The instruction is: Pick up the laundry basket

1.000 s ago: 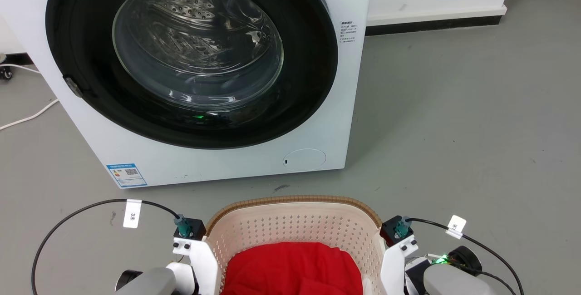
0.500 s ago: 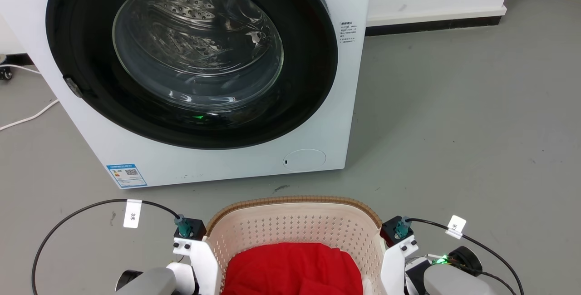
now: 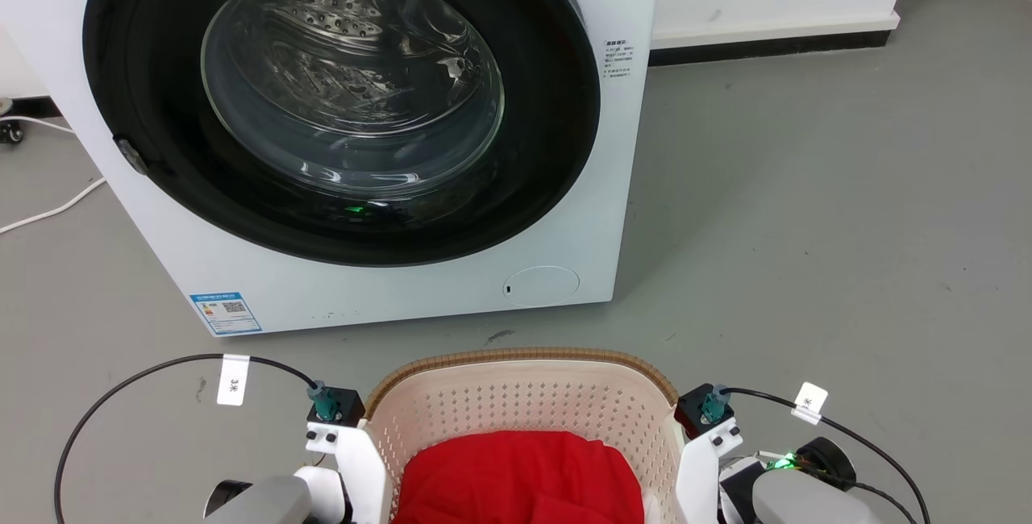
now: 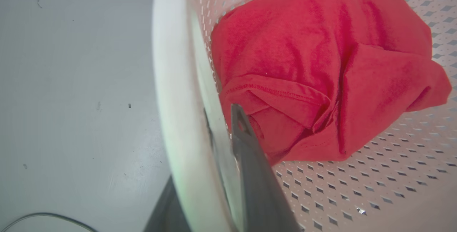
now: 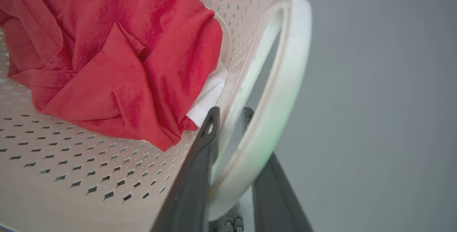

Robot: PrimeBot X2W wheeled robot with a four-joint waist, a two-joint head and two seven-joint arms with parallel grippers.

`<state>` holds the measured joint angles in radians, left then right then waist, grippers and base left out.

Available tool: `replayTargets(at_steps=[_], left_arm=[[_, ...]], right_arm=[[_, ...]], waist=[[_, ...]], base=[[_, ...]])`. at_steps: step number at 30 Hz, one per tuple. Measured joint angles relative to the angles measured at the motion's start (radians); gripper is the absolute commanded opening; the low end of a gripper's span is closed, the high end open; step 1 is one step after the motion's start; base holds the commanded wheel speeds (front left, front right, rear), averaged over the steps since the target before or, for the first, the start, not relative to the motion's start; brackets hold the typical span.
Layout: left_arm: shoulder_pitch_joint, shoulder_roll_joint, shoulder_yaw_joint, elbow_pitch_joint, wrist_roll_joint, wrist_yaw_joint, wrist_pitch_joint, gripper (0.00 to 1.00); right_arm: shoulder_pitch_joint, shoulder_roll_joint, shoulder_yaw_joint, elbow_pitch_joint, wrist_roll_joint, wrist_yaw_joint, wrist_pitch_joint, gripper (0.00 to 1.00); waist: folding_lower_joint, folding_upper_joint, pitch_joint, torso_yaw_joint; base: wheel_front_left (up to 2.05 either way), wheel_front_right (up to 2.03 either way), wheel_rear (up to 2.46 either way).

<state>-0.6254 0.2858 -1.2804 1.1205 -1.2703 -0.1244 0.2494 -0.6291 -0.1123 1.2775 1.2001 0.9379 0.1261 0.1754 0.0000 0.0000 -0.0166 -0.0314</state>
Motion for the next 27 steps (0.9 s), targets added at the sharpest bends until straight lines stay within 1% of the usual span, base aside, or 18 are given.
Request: replayTargets(at_steps=[27], left_arm=[[0.000, -0.001, -0.001, -0.002, -0.003, 0.000, -0.003, 0.00]], right_arm=[[0.002, -0.005, 0.000, -0.004, -0.004, 0.000, 0.003, 0.00]], waist=[[-0.0001, 0.0000, -0.003, 0.000]], base=[[0.00, 0.00, 0.00]])
